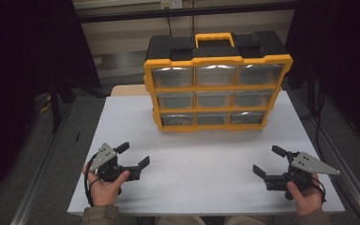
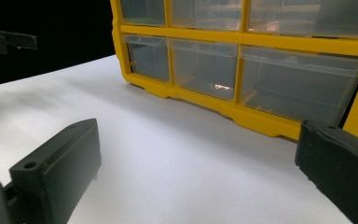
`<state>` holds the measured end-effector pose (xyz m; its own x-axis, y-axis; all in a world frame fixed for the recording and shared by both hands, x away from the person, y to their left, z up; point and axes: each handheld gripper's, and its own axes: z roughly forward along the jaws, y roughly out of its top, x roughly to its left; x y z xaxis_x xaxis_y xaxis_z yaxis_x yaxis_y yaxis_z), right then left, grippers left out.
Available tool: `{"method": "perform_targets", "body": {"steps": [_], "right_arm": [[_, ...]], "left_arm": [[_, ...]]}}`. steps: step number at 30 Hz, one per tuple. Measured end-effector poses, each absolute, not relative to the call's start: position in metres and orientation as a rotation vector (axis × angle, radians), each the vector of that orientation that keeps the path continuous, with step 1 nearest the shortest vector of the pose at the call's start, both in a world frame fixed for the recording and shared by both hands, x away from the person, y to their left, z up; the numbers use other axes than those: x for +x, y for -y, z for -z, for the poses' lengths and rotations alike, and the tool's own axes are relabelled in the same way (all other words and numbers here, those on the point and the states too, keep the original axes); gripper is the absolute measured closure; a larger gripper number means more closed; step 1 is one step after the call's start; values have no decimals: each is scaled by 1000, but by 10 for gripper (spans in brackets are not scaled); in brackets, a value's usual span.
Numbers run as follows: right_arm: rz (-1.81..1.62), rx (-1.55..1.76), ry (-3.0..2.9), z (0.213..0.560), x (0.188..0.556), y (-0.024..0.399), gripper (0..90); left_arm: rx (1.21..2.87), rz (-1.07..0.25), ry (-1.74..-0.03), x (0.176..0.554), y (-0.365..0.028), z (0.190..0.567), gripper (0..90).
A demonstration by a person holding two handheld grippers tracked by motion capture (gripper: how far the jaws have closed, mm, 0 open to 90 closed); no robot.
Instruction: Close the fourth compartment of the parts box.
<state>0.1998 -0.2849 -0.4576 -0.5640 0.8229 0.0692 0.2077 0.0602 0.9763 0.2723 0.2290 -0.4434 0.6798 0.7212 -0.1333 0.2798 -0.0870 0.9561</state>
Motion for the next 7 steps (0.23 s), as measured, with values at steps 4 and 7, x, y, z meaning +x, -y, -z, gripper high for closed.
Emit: {"method": "perform_targets", "body": {"steps": [4,7], "right_arm": [[-1523,1034,-1826,458,199,286,1],[-1523,1036,-1822,458,199,286,1]], "left_arm": [[1660,-443,-805,271,-229,443,15],[1654,-442,-805,270,-229,444,15]]}}
